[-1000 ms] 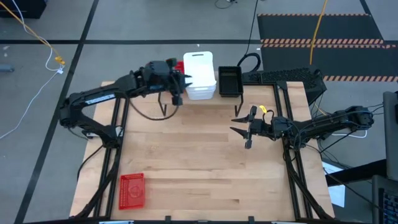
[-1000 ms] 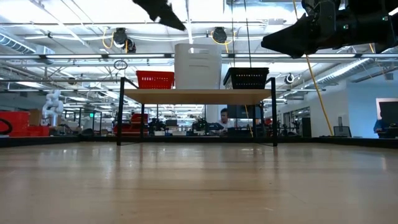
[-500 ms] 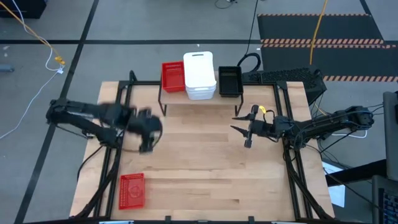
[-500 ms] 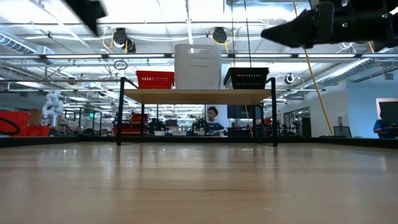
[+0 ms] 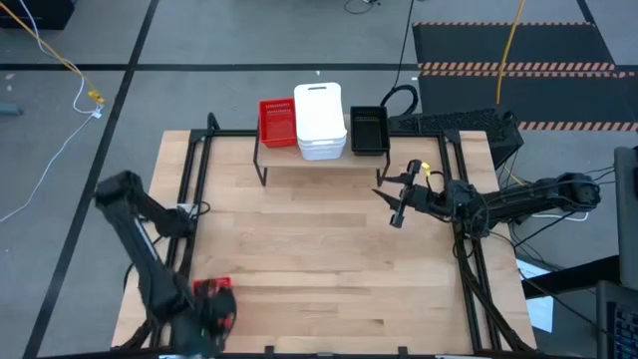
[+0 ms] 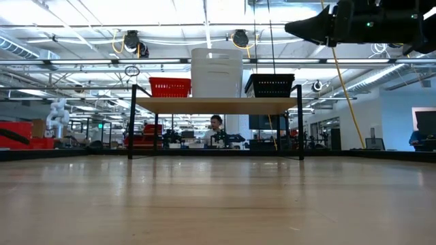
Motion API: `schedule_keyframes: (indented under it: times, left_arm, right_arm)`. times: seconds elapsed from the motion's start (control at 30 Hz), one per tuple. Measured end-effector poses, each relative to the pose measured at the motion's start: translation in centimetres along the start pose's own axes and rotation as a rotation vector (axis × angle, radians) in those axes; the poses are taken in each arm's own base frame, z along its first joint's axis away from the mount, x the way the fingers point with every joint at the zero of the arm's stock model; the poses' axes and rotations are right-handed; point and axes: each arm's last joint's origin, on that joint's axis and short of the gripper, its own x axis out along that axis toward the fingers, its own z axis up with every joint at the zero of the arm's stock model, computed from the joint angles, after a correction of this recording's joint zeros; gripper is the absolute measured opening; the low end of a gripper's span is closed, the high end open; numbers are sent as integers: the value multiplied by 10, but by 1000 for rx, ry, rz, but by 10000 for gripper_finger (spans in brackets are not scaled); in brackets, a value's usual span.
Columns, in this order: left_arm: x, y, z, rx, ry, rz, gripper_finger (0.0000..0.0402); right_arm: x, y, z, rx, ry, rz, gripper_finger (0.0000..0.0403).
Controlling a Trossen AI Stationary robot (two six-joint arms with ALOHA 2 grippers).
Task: Stack baskets on shelf by color
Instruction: Stack the red bin on the stacked red bins on the shelf
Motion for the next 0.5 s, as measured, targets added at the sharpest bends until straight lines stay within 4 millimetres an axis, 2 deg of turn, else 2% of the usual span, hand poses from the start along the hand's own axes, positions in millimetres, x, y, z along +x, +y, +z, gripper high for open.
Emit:
schedule_keyframes:
  times: [0.1, 0.23, 0.5]
  left_arm:
    - [25, -14, -17, 8, 19, -10, 159]
    - [47, -18, -33, -33, 86, 37, 189]
    - [60, -14, -61, -8, 182, 131, 259]
  right_arm:
    - [0, 1, -2, 60, 17, 7, 144]
    - [0, 2, -4, 154, 41, 15, 144]
    - [-3, 10, -22, 314, 246, 37, 144]
